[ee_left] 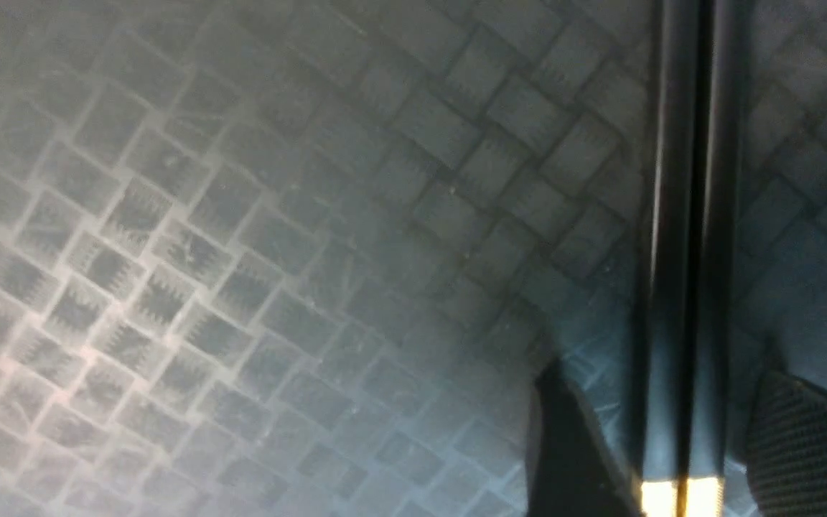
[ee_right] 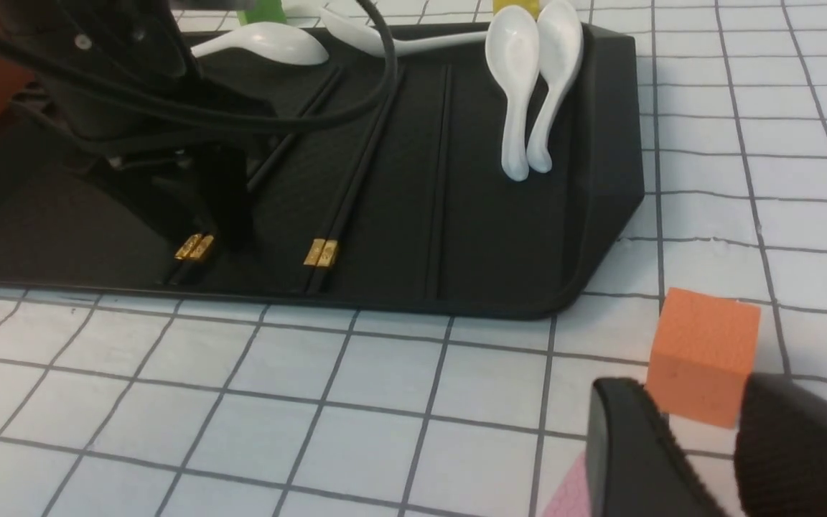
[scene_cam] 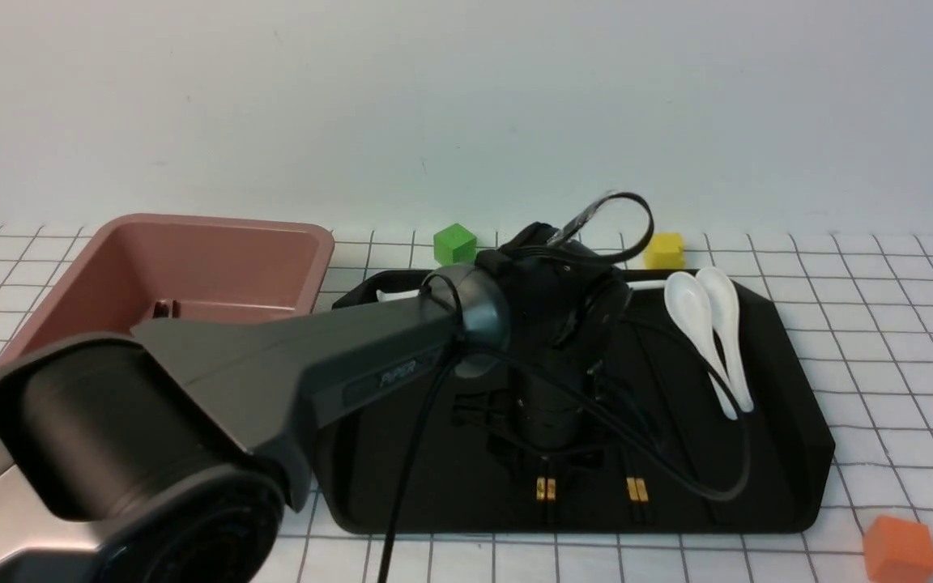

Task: On white black tablecloth take chopsticks from black tray and put them in box.
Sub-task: 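Reach over to the black tray and grasp a pair of chopsticks with the left gripper, then place the chopsticks into the pink bin with the left gripper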

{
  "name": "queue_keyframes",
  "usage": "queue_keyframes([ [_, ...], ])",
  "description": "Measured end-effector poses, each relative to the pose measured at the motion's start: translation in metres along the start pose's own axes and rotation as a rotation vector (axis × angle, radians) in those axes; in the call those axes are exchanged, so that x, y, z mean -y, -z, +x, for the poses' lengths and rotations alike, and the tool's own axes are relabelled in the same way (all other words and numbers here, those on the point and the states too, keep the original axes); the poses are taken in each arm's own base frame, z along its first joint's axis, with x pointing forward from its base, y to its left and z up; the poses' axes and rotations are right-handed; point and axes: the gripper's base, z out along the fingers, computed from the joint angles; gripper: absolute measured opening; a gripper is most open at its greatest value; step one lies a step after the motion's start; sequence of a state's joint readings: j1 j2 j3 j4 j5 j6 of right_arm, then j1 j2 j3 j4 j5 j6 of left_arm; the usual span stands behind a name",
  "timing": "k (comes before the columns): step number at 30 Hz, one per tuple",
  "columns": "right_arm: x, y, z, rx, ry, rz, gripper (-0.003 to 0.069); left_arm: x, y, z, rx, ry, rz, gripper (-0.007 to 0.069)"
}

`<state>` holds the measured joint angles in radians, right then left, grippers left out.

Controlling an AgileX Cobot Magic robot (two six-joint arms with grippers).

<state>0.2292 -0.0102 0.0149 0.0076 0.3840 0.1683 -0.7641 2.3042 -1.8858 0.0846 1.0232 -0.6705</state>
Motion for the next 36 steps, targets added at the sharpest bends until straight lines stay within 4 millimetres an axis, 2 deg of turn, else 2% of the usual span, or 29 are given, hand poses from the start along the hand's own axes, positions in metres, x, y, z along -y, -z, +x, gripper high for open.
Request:
queue_keyframes([
  [2, 0.0, 0.0, 0.0, 0.0, 0.0, 0.0, 0.024, 0.0, 0.0, 0.0, -0.001, 0.0, -0.001, 0.0309],
  [4, 0.0, 0.0, 0.0, 0.0, 0.0, 0.0, 0.024, 0.0, 0.0, 0.001, -0.01, 0.004, -0.001, 0.0226],
  [5, 0.0, 0.0, 0.0, 0.0, 0.0, 0.0, 0.024, 0.0, 0.0, 0.001, -0.011, 0.005, 0.001, 0.0216],
  [6, 0.0, 0.0, 0.0, 0.0, 0.0, 0.0, 0.024, 0.0, 0.0, 0.002, -0.021, 0.009, 0.0, 0.0129],
  [7, 0.0, 0.0, 0.0, 0.0, 0.0, 0.0, 0.024, 0.0, 0.0, 0.002, -0.024, 0.011, 0.001, 0.0113],
  [10, 0.0, 0.0, 0.0, 0.0, 0.0, 0.0, 0.024, 0.001, 0.002, 0.003, -0.028, 0.014, 0.006, 0.0124],
  [11, 0.0, 0.0, 0.0, 0.0, 0.0, 0.0, 0.024, 0.001, 0.008, 0.003, -0.033, 0.012, 0.016, 0.0125],
  [14, 0.0, 0.0, 0.0, 0.0, 0.0, 0.0, 0.024, 0.003, 0.04, 0.005, -0.034, 0.005, 0.066, 0.0125],
  [19, 0.0, 0.0, 0.0, 0.0, 0.0, 0.0, 0.024, -0.004, 0.13, 0.007, 0.085, -0.006, 0.18, 0.0125],
  [20, 0.0, 0.0, 0.0, 0.0, 0.0, 0.0, 0.024, -0.012, 0.156, 0.008, 0.121, -0.011, 0.199, 0.0125],
  [24, 0.0, 0.0, 0.0, 0.0, 0.0, 0.0, 0.024, -0.056, 0.221, 0.009, 0.216, -0.011, 0.185, 0.0125],
  [26, 0.0, 0.0, 0.0, 0.0, 0.0, 0.0, 0.024, -0.075, 0.241, 0.009, 0.26, 0.007, 0.174, 0.0125],
  [28, 0.0, 0.0, 0.0, 0.0, 0.0, 0.0, 0.024, -0.111, 0.259, 0.011, 0.303, 0.059, 0.146, 0.0125],
  [31, 0.0, 0.0, 0.0, 0.0, 0.0, 0.0, 0.024, -0.149, 0.261, 0.021, 0.292, 0.133, 0.097, 0.0125],
  [33, 0.0, 0.0, 0.0, 0.0, 0.0, 0.0, 0.024, -0.189, 0.242, 0.036, 0.216, 0.222, 0.016, 0.0125],
  [35, 0.0, 0.0, 0.0, 0.0, 0.0, 0.0, 0.024, -0.214, 0.22, 0.048, 0.143, 0.273, -0.035, 0.0125],
  [36, 0.0, 0.0, 0.0, 0.0, 0.0, 0.0, 0.024, -0.219, 0.215, 0.05, 0.125, 0.283, -0.046, 0.0125],
])
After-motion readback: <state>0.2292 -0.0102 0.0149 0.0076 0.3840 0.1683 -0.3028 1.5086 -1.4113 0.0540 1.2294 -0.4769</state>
